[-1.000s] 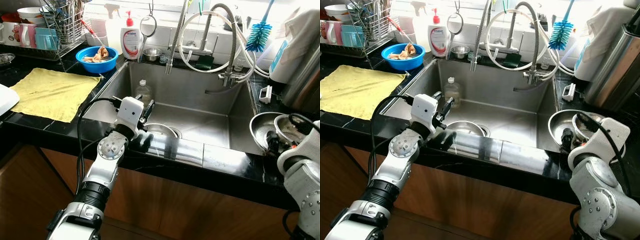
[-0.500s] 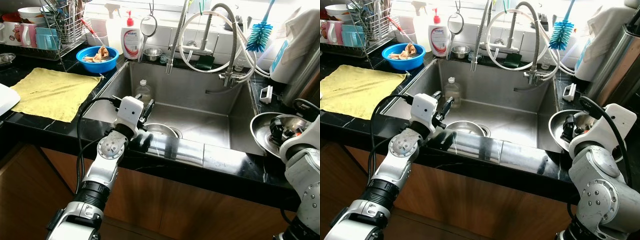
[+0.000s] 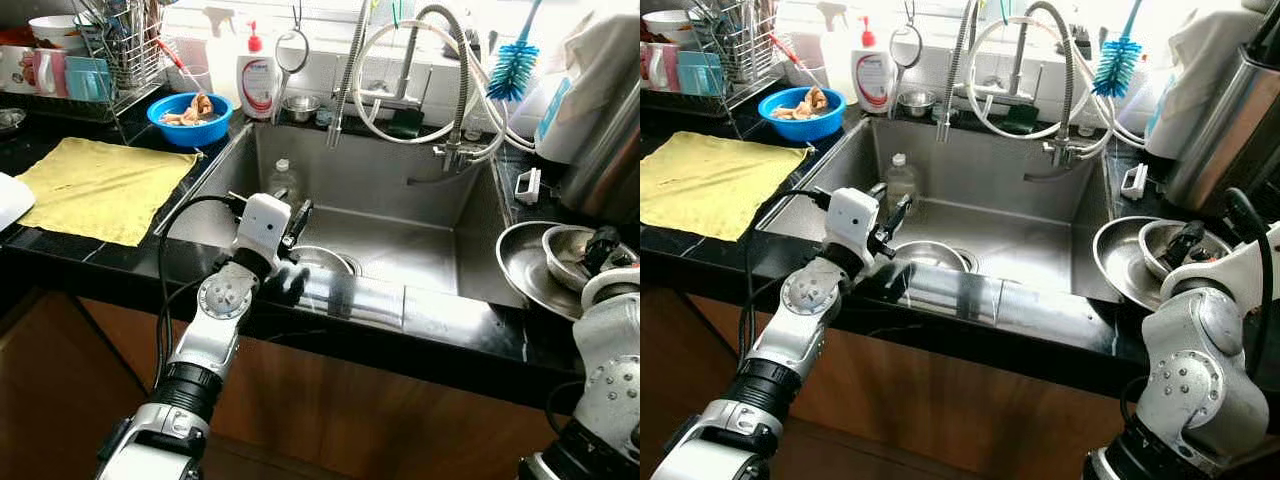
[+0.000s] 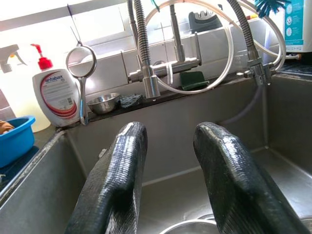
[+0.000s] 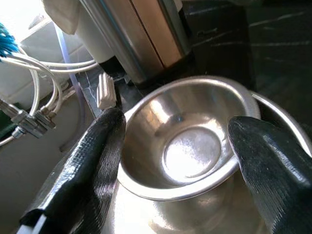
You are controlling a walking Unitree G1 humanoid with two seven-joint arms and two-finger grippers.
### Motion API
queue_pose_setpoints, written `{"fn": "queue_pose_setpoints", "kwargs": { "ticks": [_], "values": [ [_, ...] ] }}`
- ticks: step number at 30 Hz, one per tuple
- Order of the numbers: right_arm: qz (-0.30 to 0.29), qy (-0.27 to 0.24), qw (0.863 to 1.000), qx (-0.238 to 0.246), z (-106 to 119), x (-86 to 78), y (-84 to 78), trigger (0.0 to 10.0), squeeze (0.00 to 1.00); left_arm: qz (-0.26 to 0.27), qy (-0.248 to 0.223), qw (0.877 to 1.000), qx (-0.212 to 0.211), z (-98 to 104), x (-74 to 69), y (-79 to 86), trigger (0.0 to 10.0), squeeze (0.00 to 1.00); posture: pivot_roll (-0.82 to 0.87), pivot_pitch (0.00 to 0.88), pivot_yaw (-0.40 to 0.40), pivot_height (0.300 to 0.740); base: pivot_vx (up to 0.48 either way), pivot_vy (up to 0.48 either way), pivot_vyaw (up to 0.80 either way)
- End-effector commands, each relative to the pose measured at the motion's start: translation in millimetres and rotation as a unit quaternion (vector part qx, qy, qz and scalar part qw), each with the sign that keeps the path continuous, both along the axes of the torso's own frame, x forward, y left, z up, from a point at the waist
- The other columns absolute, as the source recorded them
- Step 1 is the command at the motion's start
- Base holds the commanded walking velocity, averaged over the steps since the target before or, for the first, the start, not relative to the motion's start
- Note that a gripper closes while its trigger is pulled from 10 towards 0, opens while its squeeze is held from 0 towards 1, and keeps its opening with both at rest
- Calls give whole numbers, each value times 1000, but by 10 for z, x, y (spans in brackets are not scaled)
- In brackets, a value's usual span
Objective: Kitchen organization
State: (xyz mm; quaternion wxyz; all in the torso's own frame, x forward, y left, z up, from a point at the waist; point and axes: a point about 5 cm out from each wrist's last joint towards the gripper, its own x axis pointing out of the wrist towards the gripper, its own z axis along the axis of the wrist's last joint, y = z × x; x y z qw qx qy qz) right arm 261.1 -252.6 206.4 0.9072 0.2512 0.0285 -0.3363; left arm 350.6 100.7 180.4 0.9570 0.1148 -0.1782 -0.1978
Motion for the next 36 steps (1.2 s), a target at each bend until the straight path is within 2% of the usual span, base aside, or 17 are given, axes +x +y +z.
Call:
{"fn": "queue_pose_setpoints", "kwargs": {
  "ticks": [1,5,12,19,24,25,36],
  "values": [
    [-3,2,1000,-5,-9,10,-12,10000,0,-8,-10,1000,9,49,21,-35,10000,0,43,0,-40,740,0,0,0],
    [9,12,999,-39,10,21,-52,10000,0,-9,-10,1000,10,46,18,-36,10000,0,43,0,-41,740,0,0,0],
    [2,10,999,-51,21,5,-105,10000,0,-13,-12,1000,11,43,10,-42,10000,0,42,0,-41,740,0,0,0],
    [-26,-22,999,-7,28,19,-55,10000,0,-16,-15,1000,16,47,5,-42,10000,0,47,0,-41,740,0,0,0],
    [-29,-19,999,2,-18,16,-41,10000,0,-18,-16,1000,17,44,-1,-42,10000,0,53,0,-42,740,0,0,0],
    [-37,-20,999,17,-46,10,-49,10000,0,-19,-16,1000,18,43,-4,-40,10000,0,54,0,-42,740,0,0,0],
    [-79,-28,995,45,-90,-37,-102,10000,0,-21,-15,999,18,39,3,-58,10000,0,48,0,-40,740,0,0,0]
  ]
}}
